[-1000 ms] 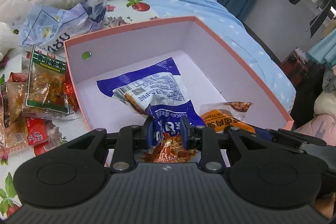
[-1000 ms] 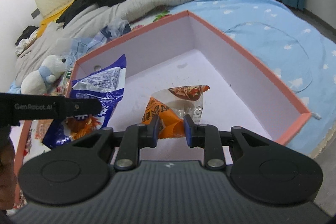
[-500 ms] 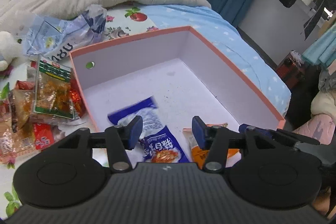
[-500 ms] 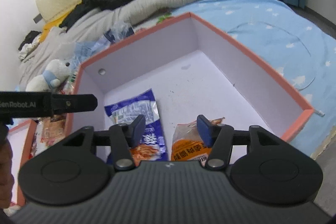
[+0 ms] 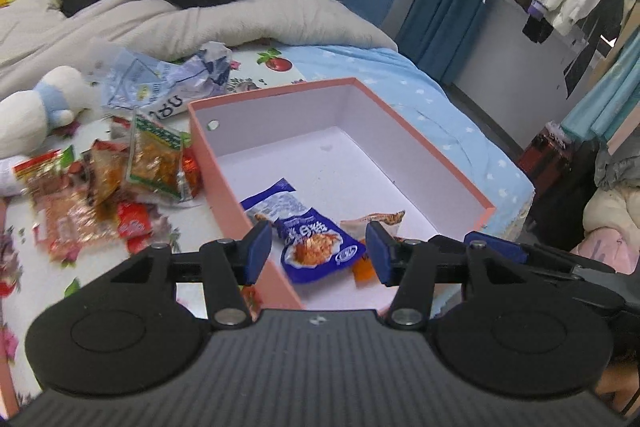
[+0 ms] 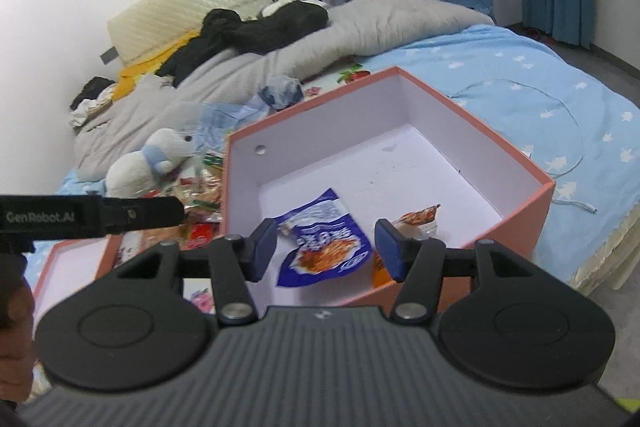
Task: Organize snacks
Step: 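Open both tools to drop the bags into the deep pink box, then withdraw both tools from the box back toward the snack pile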
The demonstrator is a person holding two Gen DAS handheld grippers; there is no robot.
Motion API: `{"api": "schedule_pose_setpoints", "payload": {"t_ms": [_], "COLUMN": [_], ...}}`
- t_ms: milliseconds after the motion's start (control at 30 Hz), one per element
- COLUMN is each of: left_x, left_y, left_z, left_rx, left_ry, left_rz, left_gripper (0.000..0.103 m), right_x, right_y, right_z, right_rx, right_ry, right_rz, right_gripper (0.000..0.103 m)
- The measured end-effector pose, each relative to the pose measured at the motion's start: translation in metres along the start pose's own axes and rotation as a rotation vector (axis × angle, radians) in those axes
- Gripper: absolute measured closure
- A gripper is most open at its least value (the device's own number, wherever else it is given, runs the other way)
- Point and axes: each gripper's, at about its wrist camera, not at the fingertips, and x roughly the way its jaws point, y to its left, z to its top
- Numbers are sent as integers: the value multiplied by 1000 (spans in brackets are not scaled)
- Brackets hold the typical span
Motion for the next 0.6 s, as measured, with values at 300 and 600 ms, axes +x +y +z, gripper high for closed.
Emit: {"api": "schedule_pose_setpoints", "payload": {"t_ms": [300, 600], "left_x": [-74, -132], "left_y": [2, 17], "left_z": [-42, -85], "left_rx": [2, -61], "left_ry": [-78, -131], "left_rz": [16, 57], "left_gripper": [45, 45], "right_x": [-43, -75], "right_y": [32, 54], "right_z": [-26, -49], "right_rx": [-47, -109], "right_ry": [-42, -51], "right_rz": [49, 91], "right_gripper": [45, 45]}}
